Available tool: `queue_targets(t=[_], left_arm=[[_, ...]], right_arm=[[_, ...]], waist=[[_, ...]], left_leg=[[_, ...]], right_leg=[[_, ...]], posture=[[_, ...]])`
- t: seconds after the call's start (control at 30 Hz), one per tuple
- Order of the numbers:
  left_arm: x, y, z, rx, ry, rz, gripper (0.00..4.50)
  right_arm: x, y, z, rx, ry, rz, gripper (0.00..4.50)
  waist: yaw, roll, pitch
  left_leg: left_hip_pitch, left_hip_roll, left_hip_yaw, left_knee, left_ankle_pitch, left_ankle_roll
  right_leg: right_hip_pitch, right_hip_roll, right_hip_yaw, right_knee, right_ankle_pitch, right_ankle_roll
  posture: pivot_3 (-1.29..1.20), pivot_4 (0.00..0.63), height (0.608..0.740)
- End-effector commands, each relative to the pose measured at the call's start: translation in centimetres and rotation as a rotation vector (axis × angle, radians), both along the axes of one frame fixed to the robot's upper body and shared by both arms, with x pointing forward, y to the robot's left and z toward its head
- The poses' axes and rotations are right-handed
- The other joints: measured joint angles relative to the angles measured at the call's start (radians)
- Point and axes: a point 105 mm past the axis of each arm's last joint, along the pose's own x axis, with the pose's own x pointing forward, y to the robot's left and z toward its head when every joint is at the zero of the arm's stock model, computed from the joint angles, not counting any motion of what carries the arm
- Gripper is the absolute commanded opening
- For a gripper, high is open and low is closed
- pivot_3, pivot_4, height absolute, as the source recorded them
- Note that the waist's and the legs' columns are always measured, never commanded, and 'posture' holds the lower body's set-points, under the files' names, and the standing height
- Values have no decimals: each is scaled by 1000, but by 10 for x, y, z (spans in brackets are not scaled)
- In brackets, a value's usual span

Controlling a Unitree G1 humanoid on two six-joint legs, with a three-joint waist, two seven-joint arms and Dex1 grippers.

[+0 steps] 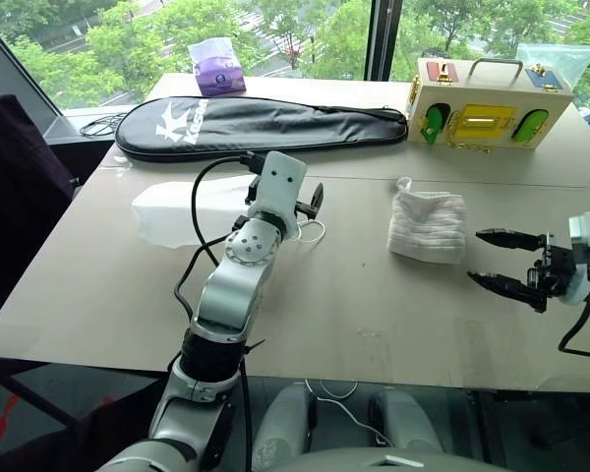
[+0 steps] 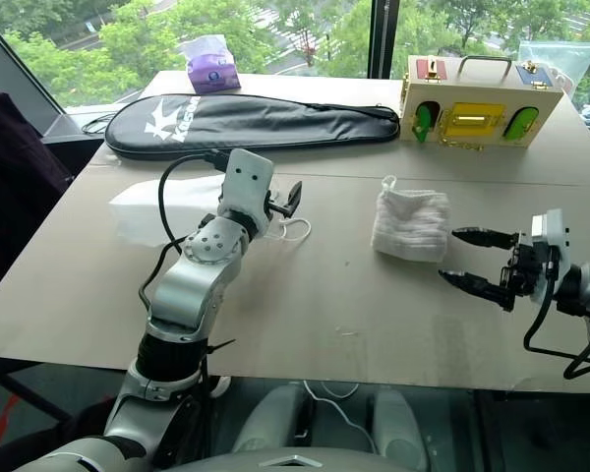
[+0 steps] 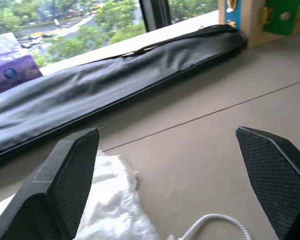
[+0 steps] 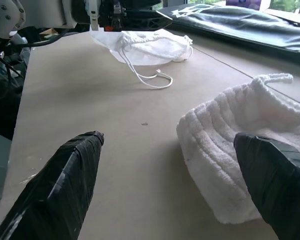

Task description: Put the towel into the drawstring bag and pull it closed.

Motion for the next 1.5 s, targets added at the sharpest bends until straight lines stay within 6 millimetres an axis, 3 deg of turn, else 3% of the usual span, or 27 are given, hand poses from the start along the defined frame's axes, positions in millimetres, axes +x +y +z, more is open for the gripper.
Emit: queue_targets(t=[0.03,0.2,0.53,0.63,0.93,0.97,1.13,1.33,1.5], left_arm=[[-2,8,-11,-10,51,124,4500],[-4,14,-25,-7,115,212,4500],[-12,30,-37,109,150,312,4500],[-16,33,-36,146,142,300,3775],[-23,48,-27,225,102,342,285],[-24,50,-27,229,99,349,133],[-21,57,-20,242,67,373,133],[-17,57,12,259,-120,284,133],[-16,40,39,220,-241,2,133]], right_arm=[[5,5,16,0,-70,26,4458],[22,10,29,13,-161,18,4458],[28,18,27,5,-167,45,4458],[29,18,26,4,-166,46,4500],[30,22,20,17,-161,52,4500],[30,23,19,19,-160,52,4500],[31,21,17,29,-141,31,4500],[54,-2,6,35,-85,-239,4500],[68,-10,-9,65,45,-386,4500]], waist=[[1,0,0],[0,-2,1],[1,-1,2],[0,-1,2],[0,-1,2],[1,-1,2],[1,-1,2],[1,-1,2],[1,0,2]], left_leg=[[0,0,0,0,0,0],[0,-1,0,0,0,0],[-1,-2,-1,0,0,0],[-1,-1,-1,0,0,0],[-1,-2,-2,0,0,0],[-1,-2,-2,0,0,0],[-1,-2,-2,0,0,0],[-1,-2,-2,-1,0,0],[-2,-2,-2,-1,0,0]], right_leg=[[0,0,0,0,0,0],[0,-1,-1,0,0,0],[0,-3,-2,0,0,0],[0,-4,-1,0,0,0],[0,-7,0,0,0,0],[0,-7,0,0,0,0],[0,-8,0,0,0,0],[0,-8,1,0,0,0],[-1,-10,1,-1,0,0]], posture=[[0,150,740],[0,150,740],[0,150,740],[0,150,740],[0,150,740],[0,150,740],[0,150,740],[0,150,740],[0,150,740]])
